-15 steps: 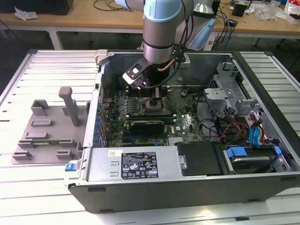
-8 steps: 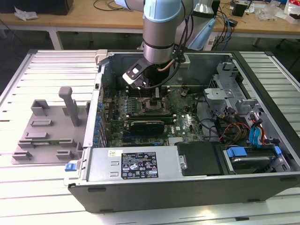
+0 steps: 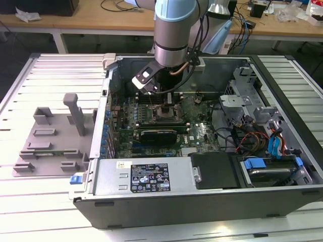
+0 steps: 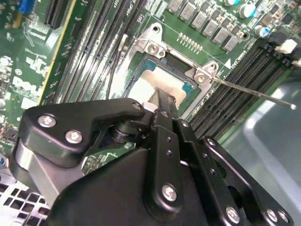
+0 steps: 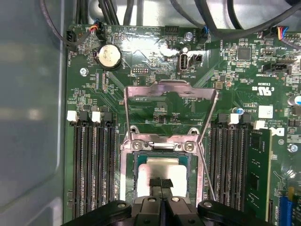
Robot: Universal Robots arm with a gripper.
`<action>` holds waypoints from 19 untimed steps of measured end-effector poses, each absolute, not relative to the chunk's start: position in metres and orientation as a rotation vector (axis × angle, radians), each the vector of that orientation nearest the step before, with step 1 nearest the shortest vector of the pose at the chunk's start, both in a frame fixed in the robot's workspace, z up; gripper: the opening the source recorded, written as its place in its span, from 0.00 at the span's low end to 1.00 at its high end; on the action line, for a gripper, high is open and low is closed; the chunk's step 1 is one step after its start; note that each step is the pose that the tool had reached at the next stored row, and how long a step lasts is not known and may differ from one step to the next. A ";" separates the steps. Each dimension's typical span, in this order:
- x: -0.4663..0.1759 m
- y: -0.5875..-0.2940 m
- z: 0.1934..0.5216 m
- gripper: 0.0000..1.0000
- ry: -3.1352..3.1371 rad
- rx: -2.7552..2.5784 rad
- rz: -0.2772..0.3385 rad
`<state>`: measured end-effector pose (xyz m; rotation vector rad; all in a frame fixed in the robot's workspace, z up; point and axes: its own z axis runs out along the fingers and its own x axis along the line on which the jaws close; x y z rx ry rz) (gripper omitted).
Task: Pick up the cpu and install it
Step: 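Place the cpu into insertion slot, then close the cpu cover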
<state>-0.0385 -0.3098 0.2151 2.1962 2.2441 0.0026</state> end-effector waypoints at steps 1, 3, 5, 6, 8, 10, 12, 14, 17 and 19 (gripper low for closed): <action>-0.039 -0.310 0.220 0.11 2.244 2.196 0.002; -0.039 -0.310 0.225 0.11 2.244 2.196 0.002; -0.039 -0.310 0.232 0.11 2.244 2.196 0.002; -0.039 -0.310 0.233 0.11 2.244 2.196 0.002; -0.038 -0.310 0.234 0.11 2.244 2.196 0.003; -0.037 -0.310 0.234 0.11 2.244 2.196 0.002; -0.037 -0.310 0.235 0.11 2.244 2.196 0.002; -0.037 -0.310 0.236 0.11 2.244 2.196 0.002; -0.037 -0.310 0.239 0.11 2.244 2.196 0.002; -0.037 -0.310 0.239 0.11 2.244 2.196 0.002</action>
